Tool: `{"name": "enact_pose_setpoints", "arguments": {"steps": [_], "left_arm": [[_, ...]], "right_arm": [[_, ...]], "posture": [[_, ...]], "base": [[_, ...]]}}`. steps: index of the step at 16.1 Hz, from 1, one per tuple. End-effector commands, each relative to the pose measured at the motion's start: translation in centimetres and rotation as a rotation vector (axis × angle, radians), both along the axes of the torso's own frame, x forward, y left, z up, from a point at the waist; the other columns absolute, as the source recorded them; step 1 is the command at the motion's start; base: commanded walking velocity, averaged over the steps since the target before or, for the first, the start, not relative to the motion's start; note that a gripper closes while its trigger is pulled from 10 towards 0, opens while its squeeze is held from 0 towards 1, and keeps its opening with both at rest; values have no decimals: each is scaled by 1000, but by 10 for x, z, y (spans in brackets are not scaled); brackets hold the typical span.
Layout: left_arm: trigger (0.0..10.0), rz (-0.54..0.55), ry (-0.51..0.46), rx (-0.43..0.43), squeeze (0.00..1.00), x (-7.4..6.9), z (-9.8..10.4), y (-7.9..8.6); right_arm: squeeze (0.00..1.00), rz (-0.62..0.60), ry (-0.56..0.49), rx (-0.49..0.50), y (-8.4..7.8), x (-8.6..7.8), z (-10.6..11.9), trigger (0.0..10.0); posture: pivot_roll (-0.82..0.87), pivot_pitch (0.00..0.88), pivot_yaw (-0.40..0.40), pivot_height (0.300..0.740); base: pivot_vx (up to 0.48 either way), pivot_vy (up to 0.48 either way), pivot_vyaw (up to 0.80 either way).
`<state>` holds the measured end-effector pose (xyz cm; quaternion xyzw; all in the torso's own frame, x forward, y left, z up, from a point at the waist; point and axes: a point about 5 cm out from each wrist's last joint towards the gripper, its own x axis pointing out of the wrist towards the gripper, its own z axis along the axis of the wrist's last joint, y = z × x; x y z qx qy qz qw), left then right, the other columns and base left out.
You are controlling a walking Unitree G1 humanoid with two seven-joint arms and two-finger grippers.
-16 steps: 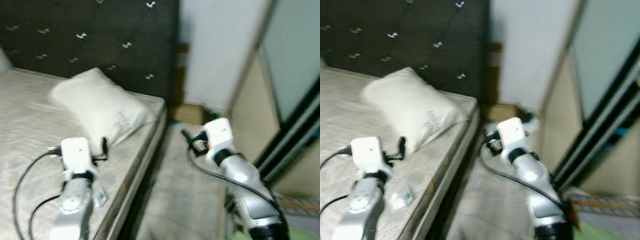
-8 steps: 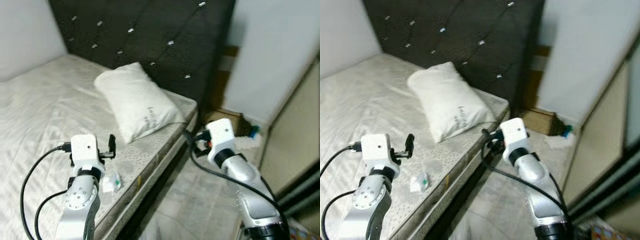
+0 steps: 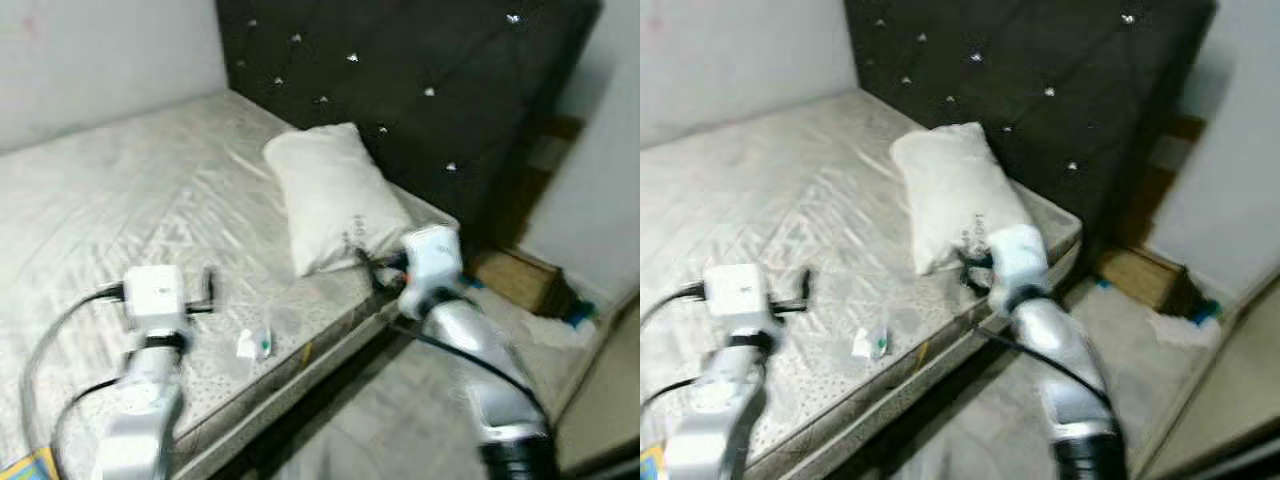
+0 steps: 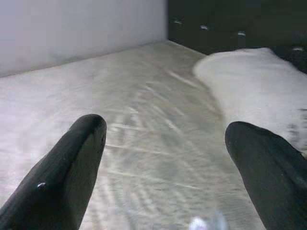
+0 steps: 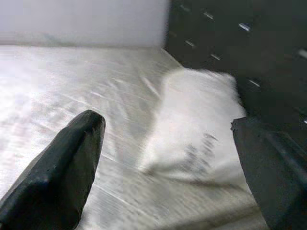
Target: Clean up the room
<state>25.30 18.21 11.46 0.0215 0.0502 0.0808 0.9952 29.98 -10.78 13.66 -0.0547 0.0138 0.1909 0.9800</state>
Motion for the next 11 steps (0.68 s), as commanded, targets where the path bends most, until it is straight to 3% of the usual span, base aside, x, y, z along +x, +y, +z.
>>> {"name": "enact_pose_setpoints", "arguments": {"steps": [1, 6, 11], "left_arm": [[10000, -11, 0, -4, 0, 2, 0, -5], [10000, -3, -5, -31, 0, 10, 2, -6], [10000, -12, -8, -45, 0, 6, 1, -3]], "right_arm": [[0, -27, 2, -12, -10, 0, -1, 10000], [0, -22, 7, -21, -8, -2, -5, 10000], [0, -22, 2, -11, -6, -4, -4, 10000]], "posture": [[-135, 0, -20, 740], [-134, 0, -12, 740], [-134, 0, -9, 740]], "base": [[0, 0, 800], [0, 0, 800], [0, 0, 800]]}}
